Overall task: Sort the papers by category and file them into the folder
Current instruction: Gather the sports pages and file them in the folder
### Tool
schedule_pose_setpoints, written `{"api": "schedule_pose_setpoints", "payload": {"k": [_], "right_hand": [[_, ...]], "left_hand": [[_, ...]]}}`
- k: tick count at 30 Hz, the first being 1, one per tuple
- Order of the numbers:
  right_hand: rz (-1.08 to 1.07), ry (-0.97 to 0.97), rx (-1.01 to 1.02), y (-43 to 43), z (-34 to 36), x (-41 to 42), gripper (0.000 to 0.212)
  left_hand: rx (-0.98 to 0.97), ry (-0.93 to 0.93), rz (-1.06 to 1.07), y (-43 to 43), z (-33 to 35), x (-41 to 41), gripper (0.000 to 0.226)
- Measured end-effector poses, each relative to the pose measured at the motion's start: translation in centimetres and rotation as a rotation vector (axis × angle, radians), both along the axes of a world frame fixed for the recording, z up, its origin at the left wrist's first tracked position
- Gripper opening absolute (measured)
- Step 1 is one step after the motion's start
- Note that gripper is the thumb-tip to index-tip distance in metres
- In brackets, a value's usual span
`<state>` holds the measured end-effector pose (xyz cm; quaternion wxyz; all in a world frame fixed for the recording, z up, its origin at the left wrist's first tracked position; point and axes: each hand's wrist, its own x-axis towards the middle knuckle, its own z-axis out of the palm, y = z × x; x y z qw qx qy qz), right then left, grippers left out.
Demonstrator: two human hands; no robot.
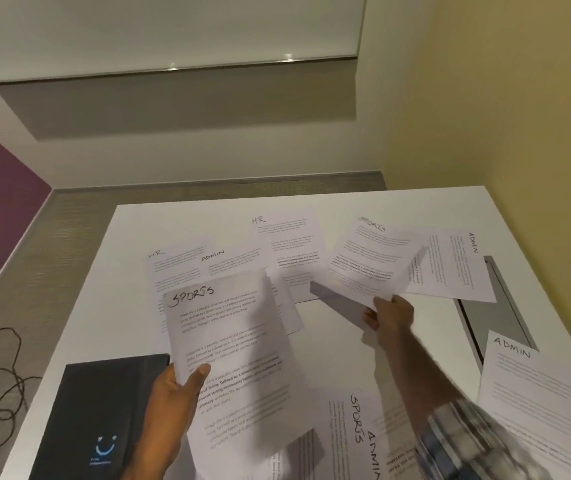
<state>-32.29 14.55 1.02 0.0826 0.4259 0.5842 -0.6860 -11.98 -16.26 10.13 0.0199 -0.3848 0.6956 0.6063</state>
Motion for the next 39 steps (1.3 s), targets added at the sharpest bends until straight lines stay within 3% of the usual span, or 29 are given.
{"api": "schedule_pose_setpoints", "payload": {"k": [7, 14, 23, 29, 34, 39], "right_hand": [[0.376, 0.153, -0.159, 3.7, 8.4, 7.3, 0.019], [0.684, 0.258, -0.095, 5.6, 13.6, 12.3, 0.024], [0.74, 0.323, 0.11, 7.3, 16.4, 13.8, 0.025], [0.863, 0.36, 0.198, 8.6, 17.6, 14.0, 0.026], [0.846, 0.397, 0.045, 8.9, 18.7, 14.4, 0.059], [0.86, 0.387, -0.1, 9.3, 19.8, 13.2, 0.046]], "left_hand": [[0.011, 0.108, -0.05, 1.1, 0.3, -2.4, 0.032], [0.124, 0.237, -0.11, 5.5, 2.7, -5.2, 0.035], [0.285, 0.337, -0.151, 10.8, 6.1, -5.4, 0.029], [0.312, 0.381, -0.165, 12.0, 8.0, -4.5, 0.038], [0.317, 0.388, -0.174, 12.1, 8.0, -4.4, 0.03], [0.403, 0.409, -0.217, 12.6, 8.7, -4.3, 0.033]]}}
